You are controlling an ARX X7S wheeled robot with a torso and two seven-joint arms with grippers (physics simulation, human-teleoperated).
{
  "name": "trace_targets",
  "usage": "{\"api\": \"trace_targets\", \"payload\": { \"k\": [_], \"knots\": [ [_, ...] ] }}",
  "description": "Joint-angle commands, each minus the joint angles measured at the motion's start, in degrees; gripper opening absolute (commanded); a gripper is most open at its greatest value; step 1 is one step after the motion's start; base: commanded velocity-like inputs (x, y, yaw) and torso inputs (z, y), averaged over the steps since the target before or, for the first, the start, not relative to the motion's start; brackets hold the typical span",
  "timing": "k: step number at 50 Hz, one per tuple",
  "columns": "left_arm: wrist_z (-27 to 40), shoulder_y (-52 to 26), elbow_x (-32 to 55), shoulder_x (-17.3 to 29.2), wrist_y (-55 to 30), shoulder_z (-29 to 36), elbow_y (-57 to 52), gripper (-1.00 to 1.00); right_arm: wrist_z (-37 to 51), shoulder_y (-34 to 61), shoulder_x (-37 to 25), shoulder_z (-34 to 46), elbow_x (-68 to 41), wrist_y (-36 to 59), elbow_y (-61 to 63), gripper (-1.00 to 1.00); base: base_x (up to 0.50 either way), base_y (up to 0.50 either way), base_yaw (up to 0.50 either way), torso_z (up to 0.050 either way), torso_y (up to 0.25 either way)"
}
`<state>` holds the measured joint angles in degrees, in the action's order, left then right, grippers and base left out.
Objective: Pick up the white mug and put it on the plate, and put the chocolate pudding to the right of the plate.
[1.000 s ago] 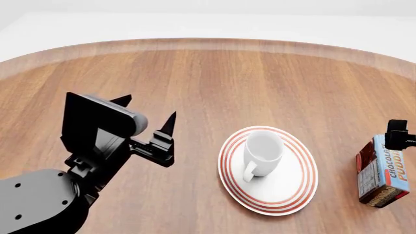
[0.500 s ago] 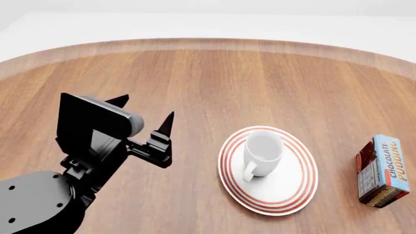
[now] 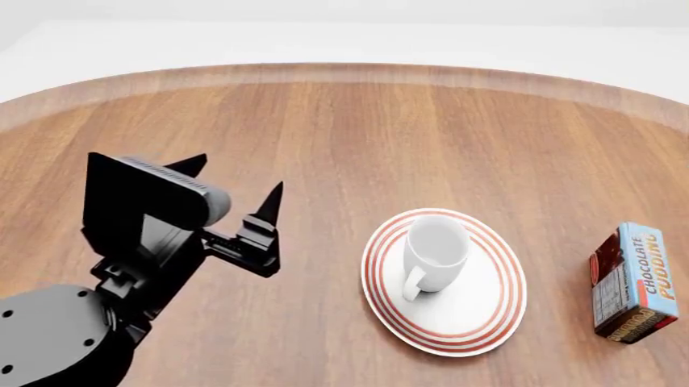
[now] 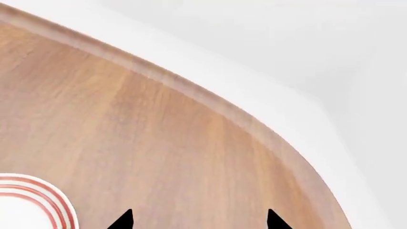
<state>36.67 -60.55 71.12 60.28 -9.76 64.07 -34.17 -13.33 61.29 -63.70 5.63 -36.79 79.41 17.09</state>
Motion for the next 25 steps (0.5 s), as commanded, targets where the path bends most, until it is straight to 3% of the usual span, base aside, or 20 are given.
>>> {"api": "trace_targets", "payload": {
  "k": [1,14,25],
  "knots": [
    [-1.1,0.7,-0.5,-0.2,1.7,-1.9,-0.9,1.00,0.9,-3.7,0.8,-6.7,-1.4,1.4,9.9,1.00,0.00,0.00,0.00,0.000,0.000],
    [0.9,0.6,-2.1,1.1,1.5,-2.3,-4.3,1.00,9.2,-13.5,7.5,-22.4,-2.3,4.9,22.9,1.00,0.00,0.00,0.00,0.000,0.000],
    [2.0,1.0,-2.8,1.8,1.9,-2.6,-5.1,1.00,13.2,-14.9,13.0,-30.4,-3.5,7.0,29.8,1.00,0.00,0.00,0.00,0.000,0.000]
  ]
}}
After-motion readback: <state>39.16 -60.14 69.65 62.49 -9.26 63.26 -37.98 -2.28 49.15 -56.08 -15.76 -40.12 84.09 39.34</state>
